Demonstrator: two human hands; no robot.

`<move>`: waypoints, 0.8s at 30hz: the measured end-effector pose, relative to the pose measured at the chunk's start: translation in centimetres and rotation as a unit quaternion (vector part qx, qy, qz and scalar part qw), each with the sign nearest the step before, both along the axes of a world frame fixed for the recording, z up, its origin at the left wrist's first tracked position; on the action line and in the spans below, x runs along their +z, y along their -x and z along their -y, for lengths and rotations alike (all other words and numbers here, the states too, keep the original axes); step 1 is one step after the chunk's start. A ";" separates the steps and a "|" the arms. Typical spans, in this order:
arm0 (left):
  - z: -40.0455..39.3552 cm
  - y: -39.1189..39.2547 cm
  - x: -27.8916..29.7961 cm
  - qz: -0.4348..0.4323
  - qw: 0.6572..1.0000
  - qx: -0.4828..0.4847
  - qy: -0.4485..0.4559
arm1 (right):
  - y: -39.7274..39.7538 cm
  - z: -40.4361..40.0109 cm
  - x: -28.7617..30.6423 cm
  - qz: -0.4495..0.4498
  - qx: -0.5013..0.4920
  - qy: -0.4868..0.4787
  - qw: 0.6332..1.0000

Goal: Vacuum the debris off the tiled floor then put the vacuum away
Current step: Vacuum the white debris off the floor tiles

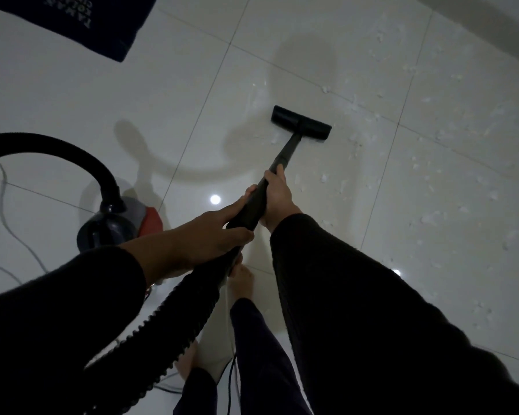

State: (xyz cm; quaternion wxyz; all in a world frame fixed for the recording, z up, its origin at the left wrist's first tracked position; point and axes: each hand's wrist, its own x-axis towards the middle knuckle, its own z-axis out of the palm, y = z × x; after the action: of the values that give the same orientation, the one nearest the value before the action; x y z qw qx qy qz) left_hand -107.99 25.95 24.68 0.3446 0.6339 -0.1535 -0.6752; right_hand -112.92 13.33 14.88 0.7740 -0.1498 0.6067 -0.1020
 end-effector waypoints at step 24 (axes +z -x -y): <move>-10.9 2.9 0.0 -0.022 0.998 0.048 -0.016 | 1.7 -10.8 -0.7 -0.011 0.042 0.012 0.999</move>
State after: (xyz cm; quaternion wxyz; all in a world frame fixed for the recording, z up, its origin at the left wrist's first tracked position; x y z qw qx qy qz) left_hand -110.86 36.81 24.68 0.3696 0.6313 -0.1042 -0.6738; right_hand -114.58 24.16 14.20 0.7691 -0.1856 0.6070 -0.0749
